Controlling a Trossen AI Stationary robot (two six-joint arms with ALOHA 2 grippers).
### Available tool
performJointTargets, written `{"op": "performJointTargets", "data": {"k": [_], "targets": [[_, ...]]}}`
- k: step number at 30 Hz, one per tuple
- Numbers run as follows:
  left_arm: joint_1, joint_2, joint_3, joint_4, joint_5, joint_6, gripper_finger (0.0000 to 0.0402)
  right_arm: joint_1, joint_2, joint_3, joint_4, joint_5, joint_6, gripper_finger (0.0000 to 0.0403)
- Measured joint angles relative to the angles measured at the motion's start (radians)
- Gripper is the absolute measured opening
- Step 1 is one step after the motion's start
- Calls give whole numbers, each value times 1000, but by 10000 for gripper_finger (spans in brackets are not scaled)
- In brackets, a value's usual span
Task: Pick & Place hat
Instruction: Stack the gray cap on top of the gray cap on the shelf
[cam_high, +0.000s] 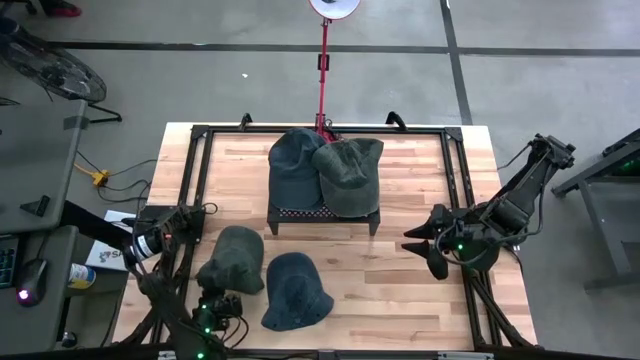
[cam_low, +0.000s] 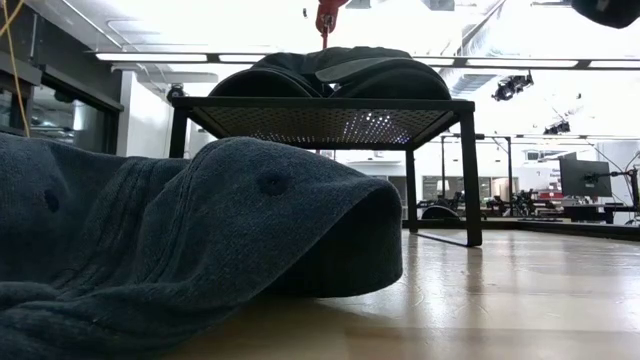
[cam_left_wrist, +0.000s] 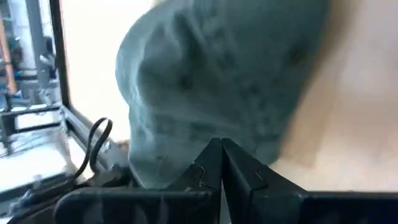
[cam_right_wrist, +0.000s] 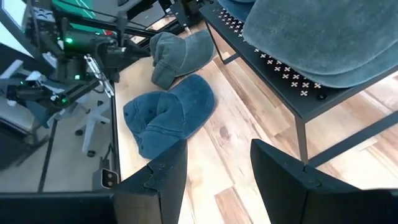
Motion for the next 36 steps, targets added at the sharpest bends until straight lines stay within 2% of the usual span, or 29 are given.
{"op": "performJointTargets", "data": {"k": [7,11,16,25,28,31,34,36], "targets": [[-6,-36,96,7,-41,-42,1,0,0,0,5,-1,120,169],[8,-41,119,8,3,-169,1,0,5,0,8,-11,186,169],[32,-46,122,10,62,-256,1,0,6,0,16,-33,212,169],[118,-179,121,7,78,-440,5,0,6,0,11,-130,207,169],[135,-214,121,5,80,-495,32,0,6,0,11,-169,206,169],[140,-226,121,7,72,-568,84,0,6,0,10,-192,203,169],[143,-227,104,10,79,-709,143,0,6,0,10,-193,202,169],[144,-227,71,7,118,-834,179,0,6,0,9,-192,198,169]]}}
